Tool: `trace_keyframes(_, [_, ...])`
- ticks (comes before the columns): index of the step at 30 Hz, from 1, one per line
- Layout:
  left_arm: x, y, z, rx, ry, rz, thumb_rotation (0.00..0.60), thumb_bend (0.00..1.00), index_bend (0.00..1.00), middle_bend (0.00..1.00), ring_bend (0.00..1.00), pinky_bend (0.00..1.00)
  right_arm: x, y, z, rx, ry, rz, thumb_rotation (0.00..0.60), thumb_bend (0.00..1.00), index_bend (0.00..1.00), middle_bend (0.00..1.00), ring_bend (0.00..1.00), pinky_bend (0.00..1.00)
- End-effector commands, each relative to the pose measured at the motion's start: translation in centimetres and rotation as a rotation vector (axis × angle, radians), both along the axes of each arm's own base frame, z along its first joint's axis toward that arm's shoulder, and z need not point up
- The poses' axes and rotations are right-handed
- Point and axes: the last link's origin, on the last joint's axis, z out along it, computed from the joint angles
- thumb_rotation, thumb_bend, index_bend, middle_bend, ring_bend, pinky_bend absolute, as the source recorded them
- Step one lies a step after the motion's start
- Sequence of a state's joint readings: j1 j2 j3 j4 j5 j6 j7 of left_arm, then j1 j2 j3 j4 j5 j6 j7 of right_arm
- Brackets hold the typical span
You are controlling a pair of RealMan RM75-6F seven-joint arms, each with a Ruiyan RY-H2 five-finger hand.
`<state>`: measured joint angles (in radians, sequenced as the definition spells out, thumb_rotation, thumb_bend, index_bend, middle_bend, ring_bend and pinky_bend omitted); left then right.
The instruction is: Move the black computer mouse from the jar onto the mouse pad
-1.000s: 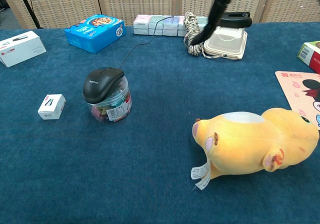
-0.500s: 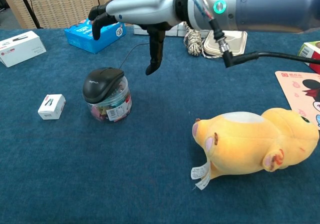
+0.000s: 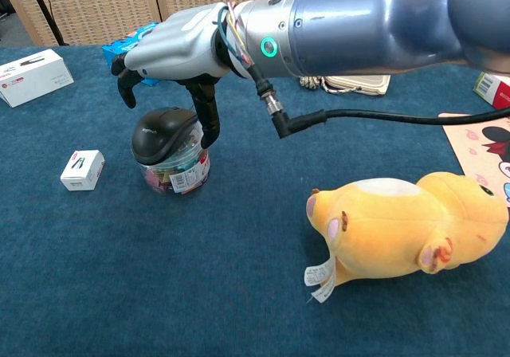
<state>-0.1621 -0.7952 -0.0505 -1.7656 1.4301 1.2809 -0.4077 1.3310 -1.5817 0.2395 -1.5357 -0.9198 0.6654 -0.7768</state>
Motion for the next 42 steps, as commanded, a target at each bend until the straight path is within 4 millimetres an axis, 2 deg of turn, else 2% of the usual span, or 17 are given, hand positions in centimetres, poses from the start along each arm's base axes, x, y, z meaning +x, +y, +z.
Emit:
trace_keyframes(1, [0.0, 0.0, -0.1, -0.001, 0.000, 0.002, 0.600, 0.00, 0.00, 0.00, 0.00, 0.00, 0.2, 0.0, -0.5, -0.006, 0.010, -0.003, 0.600, 0.00, 0.21, 0.00, 0.00, 0.00])
trace_keyframes(15, [-0.1, 0.2, -0.1, 0.002, -0.007, 0.020, 0.600, 0.00, 0.00, 0.00, 0.00, 0.00, 2.1, -0.1, -2.3, -0.009, 0.031, 0.001, 0.600, 0.00, 0.21, 0.00, 0.00, 0.00])
trace_keyframes(22, [-0.1, 0.2, 0.0, 0.001, -0.014, 0.024, 0.600, 0.00, 0.00, 0.00, 0.00, 0.00, 2.2, 0.0, -4.0, -0.005, 0.067, -0.006, 0.600, 0.00, 0.22, 0.00, 0.00, 0.00])
trace_keyframes(27, [-0.2, 0.3, 0.1, 0.002, -0.019, 0.024, 0.600, 0.00, 0.00, 0.00, 0.00, 0.00, 2.1, -0.2, -4.2, -0.012, 0.077, -0.008, 0.600, 0.01, 0.24, 0.01, 0.00, 0.00])
trace_keyframes(33, [-0.2, 0.3, 0.1, 0.000, -0.021, 0.024, 0.600, 0.00, 0.00, 0.00, 0.00, 0.00, 1.6, -0.4, -4.3, -0.010, 0.085, -0.005, 0.600, 0.06, 0.36, 0.10, 0.00, 0.00])
trace_keyframes(38, [-0.2, 0.3, 0.0, -0.003, -0.021, 0.024, 0.600, 0.00, 0.00, 0.00, 0.00, 0.00, 1.6, -0.3, -4.2, -0.010, 0.082, 0.010, 0.600, 0.14, 0.45, 0.21, 0.00, 0.00])
trace_keyframes(42, [-0.1, 0.3, -0.1, -0.008, -0.020, 0.023, 0.600, 0.00, 0.00, 0.00, 0.00, 0.00, 1.7, -0.3, -4.1, -0.009, 0.077, 0.013, 0.600, 0.20, 0.49, 0.27, 0.00, 0.00])
